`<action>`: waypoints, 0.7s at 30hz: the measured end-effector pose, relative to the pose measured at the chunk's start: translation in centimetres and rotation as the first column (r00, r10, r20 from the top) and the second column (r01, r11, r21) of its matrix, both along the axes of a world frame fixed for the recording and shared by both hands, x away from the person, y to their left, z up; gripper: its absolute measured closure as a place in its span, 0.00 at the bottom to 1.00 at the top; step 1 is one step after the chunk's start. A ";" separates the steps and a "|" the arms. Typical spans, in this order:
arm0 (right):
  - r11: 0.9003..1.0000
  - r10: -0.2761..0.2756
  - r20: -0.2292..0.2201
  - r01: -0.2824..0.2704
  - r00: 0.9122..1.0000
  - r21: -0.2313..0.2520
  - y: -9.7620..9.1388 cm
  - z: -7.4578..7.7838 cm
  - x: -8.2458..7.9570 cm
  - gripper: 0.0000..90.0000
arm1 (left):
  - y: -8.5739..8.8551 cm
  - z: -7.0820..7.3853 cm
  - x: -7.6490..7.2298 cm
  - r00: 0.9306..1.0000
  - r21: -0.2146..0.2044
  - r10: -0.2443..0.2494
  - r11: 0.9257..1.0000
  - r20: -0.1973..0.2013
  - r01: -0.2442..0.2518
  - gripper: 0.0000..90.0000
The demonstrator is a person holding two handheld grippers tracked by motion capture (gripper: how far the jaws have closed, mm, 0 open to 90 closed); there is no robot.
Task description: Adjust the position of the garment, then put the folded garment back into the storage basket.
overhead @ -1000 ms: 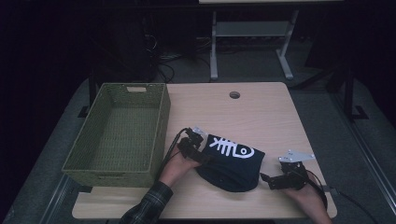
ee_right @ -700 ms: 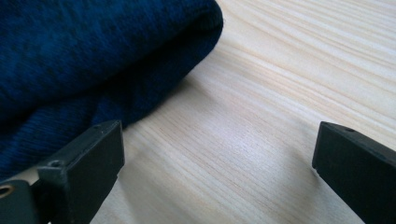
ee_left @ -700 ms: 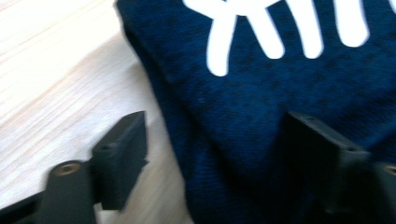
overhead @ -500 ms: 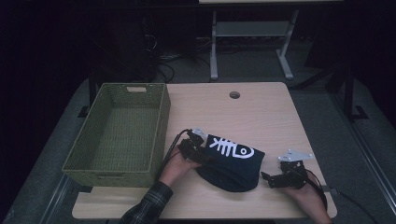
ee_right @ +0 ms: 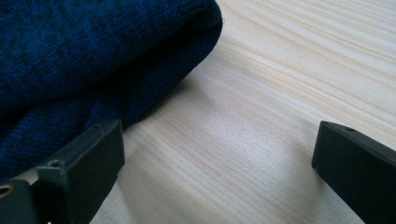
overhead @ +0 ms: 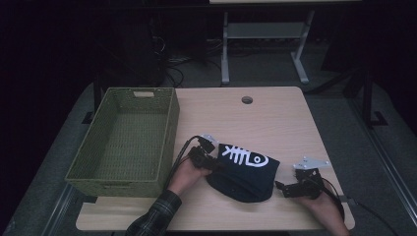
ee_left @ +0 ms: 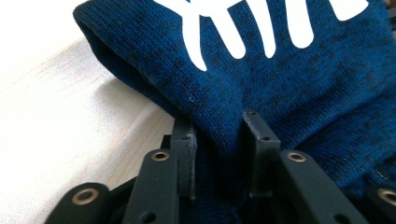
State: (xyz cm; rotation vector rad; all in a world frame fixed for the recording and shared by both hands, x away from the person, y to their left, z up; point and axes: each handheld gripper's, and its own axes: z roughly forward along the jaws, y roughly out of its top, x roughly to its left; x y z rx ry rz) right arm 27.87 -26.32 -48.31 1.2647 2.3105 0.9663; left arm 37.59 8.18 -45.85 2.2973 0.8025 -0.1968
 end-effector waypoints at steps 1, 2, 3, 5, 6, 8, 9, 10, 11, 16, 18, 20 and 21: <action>1.000 0.000 0.000 0.000 1.000 0.000 0.0 0.0 0.0 0.02 | 0.1 0.0 0.1 1.000 -0.003 -0.001 1.000 -0.007 0.001 0.79; 1.000 0.000 0.000 0.000 1.000 0.000 0.0 0.0 0.0 0.02 | 0.1 0.0 0.1 1.000 -0.009 0.002 1.000 -0.014 -0.002 0.80; 1.000 0.000 0.000 0.000 1.000 0.000 0.0 0.0 0.0 0.02 | 0.2 0.1 0.2 1.000 -0.014 0.004 1.000 -0.022 -0.004 0.80; 1.000 0.000 0.000 0.000 1.000 0.000 0.0 0.0 0.0 0.02 | 0.2 0.3 0.2 1.000 -0.011 0.006 1.000 -0.029 -0.006 0.80; 1.000 0.000 0.000 0.000 1.000 0.000 0.0 0.0 0.0 0.02 | 0.1 0.5 0.1 0.999 -0.005 0.006 1.000 -0.034 -0.006 0.80; 1.000 0.000 0.000 0.000 1.000 0.000 0.0 0.0 0.0 0.02 | 0.1 0.8 0.0 1.000 0.004 0.004 1.000 -0.030 -0.004 0.80; 1.000 0.000 0.000 0.000 1.000 0.000 0.0 0.0 0.0 0.02 | 0.0 1.0 0.0 0.999 0.007 0.006 1.000 -0.033 -0.006 0.81; 1.000 0.000 0.000 0.000 1.000 0.000 0.0 0.0 0.0 0.02 | 0.0 1.2 0.0 0.999 0.012 0.007 1.000 -0.033 -0.006 0.80; 1.000 0.000 0.000 0.000 1.000 0.000 0.0 0.0 0.0 0.02 | 0.0 1.4 -0.1 1.000 0.020 0.006 1.000 -0.030 -0.005 0.81; 1.000 0.000 0.001 0.000 1.000 0.000 0.0 0.0 0.0 0.02 | 0.0 2.6 0.0 1.000 0.031 0.012 0.999 -0.018 -0.011 0.81; 1.000 -0.001 0.002 0.001 1.000 0.003 0.0 0.0 0.0 0.02 | 0.0 3.2 -0.1 1.000 0.028 0.010 1.000 -0.013 -0.009 0.81; 1.000 0.000 0.001 0.000 1.000 0.001 0.0 0.0 0.0 0.02 | 0.0 4.0 -0.1 1.000 0.021 0.011 1.000 -0.009 -0.010 0.80; 1.000 0.000 0.001 0.000 1.000 0.001 0.0 0.0 0.0 0.02 | -0.1 4.4 -0.1 1.000 0.023 0.011 1.000 -0.004 -0.011 0.80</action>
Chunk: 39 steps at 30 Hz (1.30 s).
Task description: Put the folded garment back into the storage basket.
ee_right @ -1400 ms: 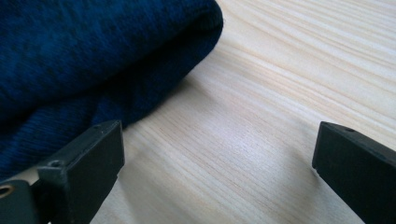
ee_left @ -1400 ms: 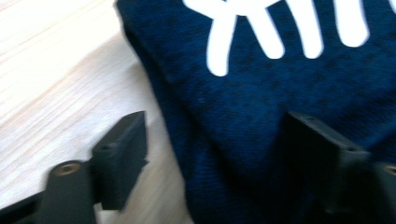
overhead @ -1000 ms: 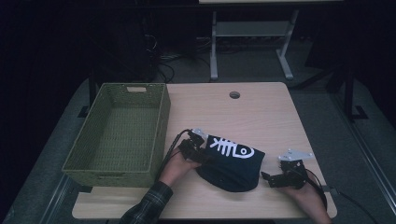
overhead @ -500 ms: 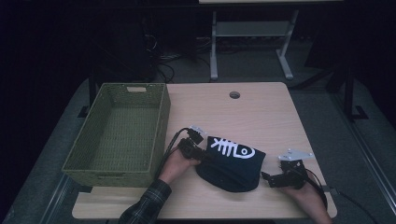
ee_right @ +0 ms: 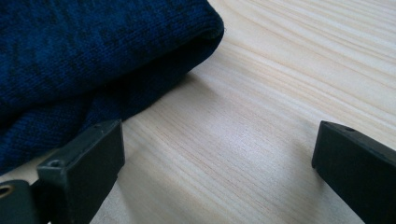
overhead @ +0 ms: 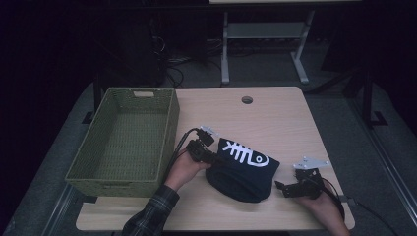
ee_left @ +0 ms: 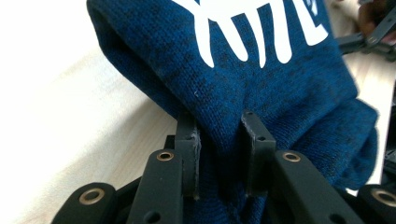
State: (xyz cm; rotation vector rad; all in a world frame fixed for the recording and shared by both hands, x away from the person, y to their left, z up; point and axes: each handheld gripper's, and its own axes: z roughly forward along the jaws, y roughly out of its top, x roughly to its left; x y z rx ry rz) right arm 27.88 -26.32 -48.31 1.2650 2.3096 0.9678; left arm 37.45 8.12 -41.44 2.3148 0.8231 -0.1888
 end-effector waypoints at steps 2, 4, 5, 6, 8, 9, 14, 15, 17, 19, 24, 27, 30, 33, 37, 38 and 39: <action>1.000 0.000 0.000 0.000 1.000 0.000 0.0 0.0 0.0 0.02 | 0.0 0.7 0.0 1.000 -0.011 -0.005 1.000 -0.002 0.005 0.80; 1.000 0.000 0.000 0.000 1.000 0.000 0.0 0.0 0.0 0.02 | 0.0 1.4 -0.1 1.000 -0.027 -0.007 1.000 -0.015 0.006 0.80; 1.000 0.000 0.000 0.000 1.000 0.000 0.0 0.0 0.0 0.02 | 0.0 1.7 -0.1 1.000 -0.027 -0.013 1.000 -0.017 0.013 0.80; 1.000 0.000 0.000 0.000 1.000 0.000 0.0 0.0 0.0 0.02 | 0.0 2.1 -0.2 1.000 -0.024 -0.018 1.000 -0.016 0.017 0.80; 1.000 0.001 0.002 -0.001 1.000 -0.001 0.0 0.0 0.0 0.02 | 0.0 2.7 -0.3 1.000 -0.017 -0.026 1.000 -0.009 0.026 0.80; 1.000 0.001 0.002 -0.001 1.000 -0.001 0.0 0.0 0.0 0.02 | 0.0 3.1 -0.3 0.999 -0.014 -0.037 0.999 -0.007 0.037 0.80; 1.000 0.000 0.000 0.000 1.000 0.000 0.0 0.0 0.0 0.02 | 0.0 5.0 -0.3 0.996 -0.016 -0.088 0.996 -0.014 0.088 0.81; 1.000 0.000 0.001 0.000 1.000 0.000 0.0 0.0 0.0 0.02 | 0.0 5.4 -0.3 0.995 -0.011 -0.094 0.996 -0.012 0.094 0.81; 1.000 0.000 0.001 0.000 1.000 0.000 0.0 0.0 0.0 0.02 | 0.1 6.2 -0.4 0.994 -0.001 -0.108 0.994 -0.005 0.108 0.81; 1.000 0.000 0.001 0.000 1.000 0.000 0.0 0.0 0.0 0.02 | 0.1 7.1 -0.5 0.993 0.003 -0.117 0.993 0.000 0.117 0.81; 1.000 0.000 0.002 0.000 1.000 0.000 0.0 0.0 0.0 0.02 | 0.3 8.9 -0.5 0.992 0.010 -0.128 0.992 0.013 0.127 0.81; 1.000 0.000 0.002 0.000 1.000 0.000 0.0 0.0 0.0 0.02 | 0.7 10.0 -0.4 0.990 0.015 -0.137 0.991 0.018 0.136 0.81; 1.000 0.000 0.001 0.000 1.000 0.000 0.0 0.0 0.0 0.03 | 1.2 11.1 -0.3 0.990 0.025 -0.142 0.990 0.025 0.141 0.81; 1.000 -0.001 0.001 0.001 1.000 0.000 0.0 0.0 0.0 0.03 | 1.7 12.3 -0.4 0.989 0.031 -0.143 0.989 0.029 0.142 0.81; 1.000 -0.001 0.001 0.001 1.000 0.000 0.0 0.0 0.0 0.03 | 2.7 13.8 -0.5 0.989 0.035 -0.142 0.989 0.030 0.141 0.81; 1.000 -0.001 0.001 0.001 1.000 0.000 0.0 0.0 0.0 0.03 | 2.9 14.2 -0.6 0.990 0.037 -0.139 0.990 0.034 0.138 0.81; 1.000 -0.001 0.001 0.001 1.000 0.000 0.0 0.0 0.0 0.03 | 3.3 14.6 -0.6 0.990 0.032 -0.136 0.990 0.036 0.135 0.81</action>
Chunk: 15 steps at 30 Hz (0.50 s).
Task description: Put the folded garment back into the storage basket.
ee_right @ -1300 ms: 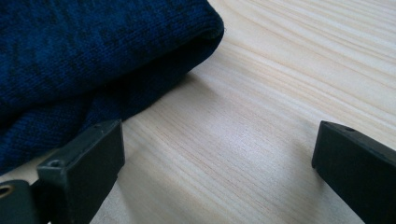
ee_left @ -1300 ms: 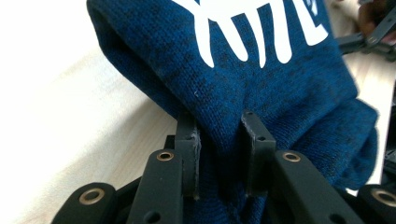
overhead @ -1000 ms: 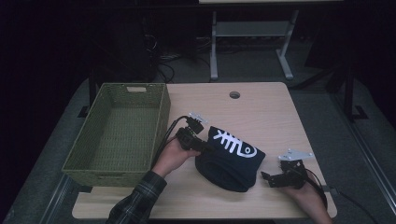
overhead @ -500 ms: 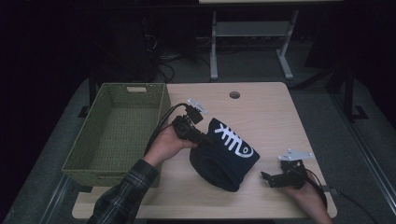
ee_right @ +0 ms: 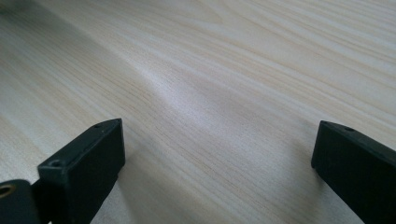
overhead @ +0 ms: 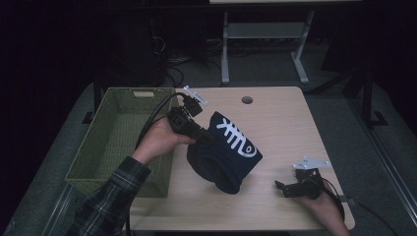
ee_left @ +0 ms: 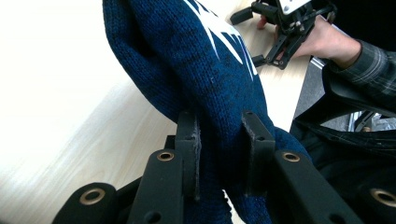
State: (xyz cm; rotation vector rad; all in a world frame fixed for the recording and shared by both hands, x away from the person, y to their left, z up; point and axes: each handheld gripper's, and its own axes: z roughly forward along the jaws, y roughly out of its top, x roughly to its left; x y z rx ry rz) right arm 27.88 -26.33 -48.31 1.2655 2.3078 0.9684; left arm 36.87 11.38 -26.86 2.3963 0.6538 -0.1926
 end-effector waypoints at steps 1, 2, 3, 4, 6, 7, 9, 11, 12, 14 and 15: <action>1.000 0.000 0.000 0.000 1.000 0.000 0.0 0.0 0.0 0.03 | 0.3 0.4 0.0 1.000 -0.001 0.004 1.000 -0.002 -0.004 0.81; 1.000 -0.001 0.000 0.001 1.000 0.000 0.0 0.0 0.0 0.03 | 0.6 0.7 0.0 1.000 -0.001 0.008 1.000 -0.001 -0.008 0.81; 1.000 -0.003 0.003 0.003 1.000 0.002 0.0 0.0 0.0 0.04 | 1.0 1.0 -0.1 1.000 0.001 0.011 1.000 0.001 -0.011 0.81; 1.000 -0.006 0.006 0.006 1.000 0.003 -0.1 0.0 0.0 0.05 | 1.3 1.4 -0.1 1.000 0.002 0.014 1.000 0.001 -0.014 0.81; 1.000 -0.014 0.006 0.014 1.000 0.006 -0.1 0.0 -0.1 0.06 | 2.0 2.0 -0.1 1.000 0.009 0.027 1.000 0.010 -0.027 0.81; 1.000 -0.014 0.007 0.014 1.000 0.006 -0.1 0.0 -0.1 0.06 | 2.3 2.3 -0.1 0.999 0.010 0.031 0.999 0.012 -0.031 0.81; 1.000 -0.013 0.007 0.013 1.000 0.006 -0.1 0.0 -0.1 0.06 | 3.1 2.9 0.0 0.999 0.020 0.044 0.999 0.014 -0.044 0.81; 1.000 -0.013 0.006 0.013 1.000 0.005 -0.1 0.0 -0.1 0.06 | 3.8 3.4 0.0 0.999 0.023 0.051 0.998 0.018 -0.051 0.81; 1.000 -0.014 0.006 0.014 1.000 0.006 -0.1 0.0 -0.1 0.06 | 4.1 3.7 0.0 0.998 0.026 0.060 0.998 0.022 -0.061 0.81; 1.000 -0.013 0.006 0.013 1.000 0.005 -0.1 0.0 -0.1 0.06 | 4.9 4.2 0.0 0.997 0.024 0.077 0.997 0.026 -0.078 0.81; 1.000 -0.014 0.006 0.014 1.000 0.005 -0.1 0.0 -0.1 0.06 | 5.2 4.3 0.0 0.996 0.024 0.085 0.996 0.029 -0.086 0.81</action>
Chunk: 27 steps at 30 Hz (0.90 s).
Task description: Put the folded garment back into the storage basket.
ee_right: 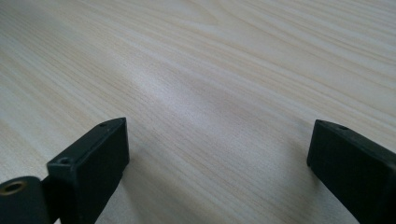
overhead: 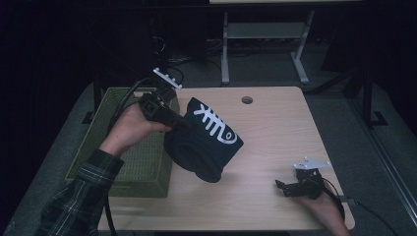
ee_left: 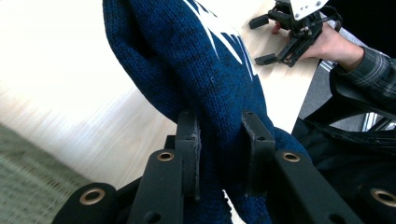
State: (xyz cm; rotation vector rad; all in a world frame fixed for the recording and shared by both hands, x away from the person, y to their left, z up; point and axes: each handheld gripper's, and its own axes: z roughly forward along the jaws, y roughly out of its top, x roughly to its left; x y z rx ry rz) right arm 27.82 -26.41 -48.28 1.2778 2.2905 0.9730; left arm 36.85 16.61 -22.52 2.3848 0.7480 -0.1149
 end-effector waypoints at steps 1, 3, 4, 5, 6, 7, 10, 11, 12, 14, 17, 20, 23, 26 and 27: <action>1.000 0.000 0.000 0.000 1.000 0.000 0.0 0.0 0.0 0.06 | 0.4 0.2 0.0 1.000 0.003 0.007 1.000 0.002 -0.007 0.81; 1.000 0.000 0.000 0.000 1.000 0.000 0.0 0.0 0.0 0.06 | 1.1 0.5 0.0 1.000 0.004 0.020 1.000 0.005 -0.020 0.81; 1.000 0.000 0.000 0.000 1.000 0.000 0.0 0.0 0.0 0.06 | 1.5 0.7 -0.1 1.000 0.006 0.031 1.000 0.007 -0.031 0.81; 1.000 0.000 0.000 0.000 1.000 0.000 0.0 0.0 0.0 0.06 | 1.9 0.8 -0.1 0.999 0.004 0.040 0.999 0.007 -0.040 0.81; 1.000 0.000 0.000 0.000 1.000 0.000 0.0 0.0 0.0 0.06 | 2.2 1.0 -0.1 0.999 0.008 0.049 0.999 0.011 -0.049 0.81; 1.000 0.000 0.000 0.000 1.000 0.000 0.0 0.0 0.0 0.06 | 2.6 1.2 -0.2 0.998 0.008 0.059 0.998 0.016 -0.059 0.81; 1.000 0.000 0.000 0.000 1.000 0.000 0.0 0.0 0.0 0.06 | 3.8 1.8 -0.3 0.996 0.004 0.082 0.997 0.025 -0.083 0.81; 1.000 0.000 0.000 0.000 1.000 0.000 0.0 0.0 0.0 0.06 | 4.3 2.0 -0.3 0.996 0.002 0.090 0.996 0.027 -0.090 0.81; 1.000 0.000 0.000 0.000 1.000 0.000 0.0 0.0 0.0 0.06 | 4.7 2.2 -0.4 0.995 0.000 0.098 0.995 0.031 -0.098 0.81; 1.000 0.000 0.000 0.000 1.000 0.000 0.0 0.0 0.0 0.06 | 5.5 2.6 -0.4 0.992 -0.006 0.118 0.993 0.034 -0.118 0.81; 1.000 0.000 0.000 0.000 1.000 0.000 0.0 0.0 0.0 0.06 | 6.8 3.3 -0.5 0.989 -0.002 0.141 0.990 0.045 -0.141 0.81; 1.000 0.000 0.000 0.000 1.000 0.000 0.0 0.0 0.0 0.06 | 8.0 3.8 -0.7 0.984 -0.013 0.172 0.985 0.053 -0.172 0.81; 1.000 0.000 0.000 0.000 1.000 0.000 0.0 0.0 0.0 0.06 | 9.6 4.2 -1.0 0.978 -0.020 0.201 0.979 0.059 -0.200 0.81; 1.000 0.000 0.000 0.000 1.000 0.000 0.0 0.0 0.0 0.06 | 11.2 4.4 -1.2 0.969 -0.037 0.238 0.971 0.063 -0.236 0.81; 1.000 0.000 0.000 0.000 1.000 0.000 0.0 0.0 0.0 0.06 | 11.8 4.5 -1.3 0.967 -0.041 0.248 0.968 0.063 -0.246 0.81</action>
